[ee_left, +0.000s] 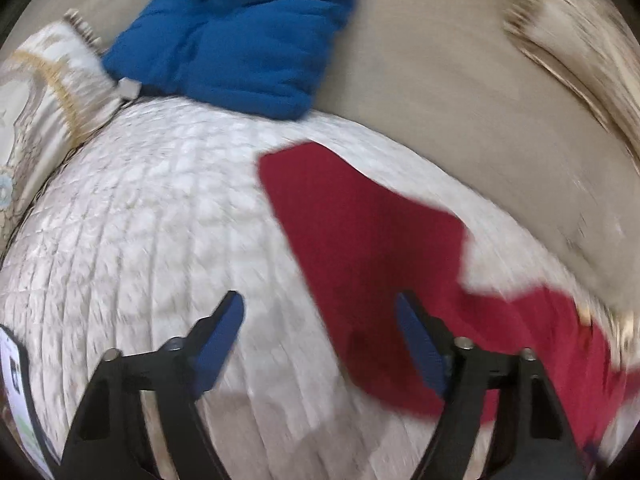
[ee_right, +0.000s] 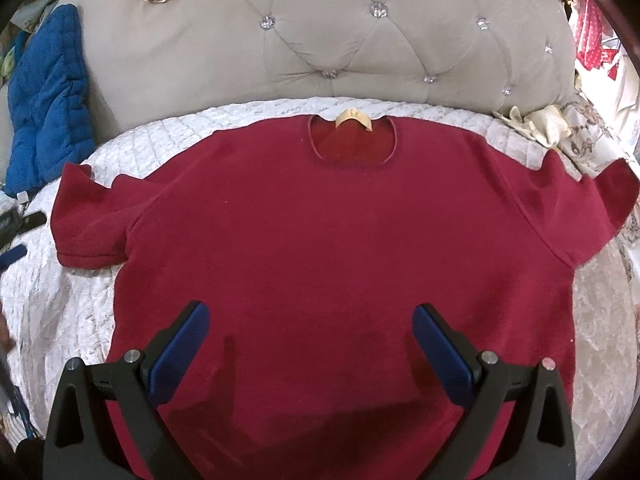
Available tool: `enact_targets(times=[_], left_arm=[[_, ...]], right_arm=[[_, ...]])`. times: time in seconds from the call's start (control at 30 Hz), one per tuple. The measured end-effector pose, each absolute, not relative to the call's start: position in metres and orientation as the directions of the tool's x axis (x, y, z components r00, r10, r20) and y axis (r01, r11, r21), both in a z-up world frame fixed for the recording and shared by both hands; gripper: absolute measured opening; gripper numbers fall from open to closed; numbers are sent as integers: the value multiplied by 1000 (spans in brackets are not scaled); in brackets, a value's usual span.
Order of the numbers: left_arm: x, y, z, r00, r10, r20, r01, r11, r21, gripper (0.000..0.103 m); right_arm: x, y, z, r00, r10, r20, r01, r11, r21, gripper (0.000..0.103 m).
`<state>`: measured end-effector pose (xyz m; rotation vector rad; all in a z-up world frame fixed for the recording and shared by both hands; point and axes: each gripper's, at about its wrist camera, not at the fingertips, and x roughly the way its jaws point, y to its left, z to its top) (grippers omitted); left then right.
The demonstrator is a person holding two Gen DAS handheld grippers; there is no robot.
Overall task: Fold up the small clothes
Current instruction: 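Grasp the sweater sleeve with the left tool and fold it over the body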
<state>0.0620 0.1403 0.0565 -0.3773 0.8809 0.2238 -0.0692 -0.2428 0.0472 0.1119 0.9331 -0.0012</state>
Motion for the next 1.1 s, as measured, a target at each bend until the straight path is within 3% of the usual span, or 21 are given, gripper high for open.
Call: enact_targets(times=[0.13, 0.23, 0.43, 0.47, 0.5, 0.57, 0.67, 0.8, 1.1], left_arm=[[101, 171, 41, 606, 48, -794, -420, 867, -267, 51], [127, 180, 24, 569, 51, -821, -444, 859, -254, 41], [152, 170, 13, 593, 75, -802, -406, 888, -217, 40], [154, 170, 12, 609, 64, -791, -393, 890, -230, 33], [155, 172, 11, 627, 47, -778, -379, 891, -252, 14], [156, 178, 11, 636, 34, -771, -379, 884, -273, 0], [148, 191, 19, 659, -58, -750, -352, 857, -375, 0], [123, 182, 62, 729, -108, -676, -246, 881, -405, 0], [38, 59, 179, 784, -405, -471, 197, 881, -430, 0]], right_arm=[[-68, -240, 44, 588, 69, -806, 27, 994, 105, 103], [-66, -240, 42, 582, 82, -809, 16, 993, 113, 103], [-61, -244, 38, 579, 100, -809, 17, 991, 135, 103], [-60, -245, 37, 579, 105, -809, 18, 990, 142, 103], [-59, -246, 37, 580, 112, -807, 17, 989, 150, 103], [-58, -247, 37, 584, 118, -803, 16, 987, 157, 103], [-60, -249, 39, 599, 116, -792, 18, 987, 158, 103], [-62, -257, 46, 612, 116, -782, 29, 985, 169, 103], [-77, -295, 78, 670, 87, -738, 83, 978, 191, 103]])
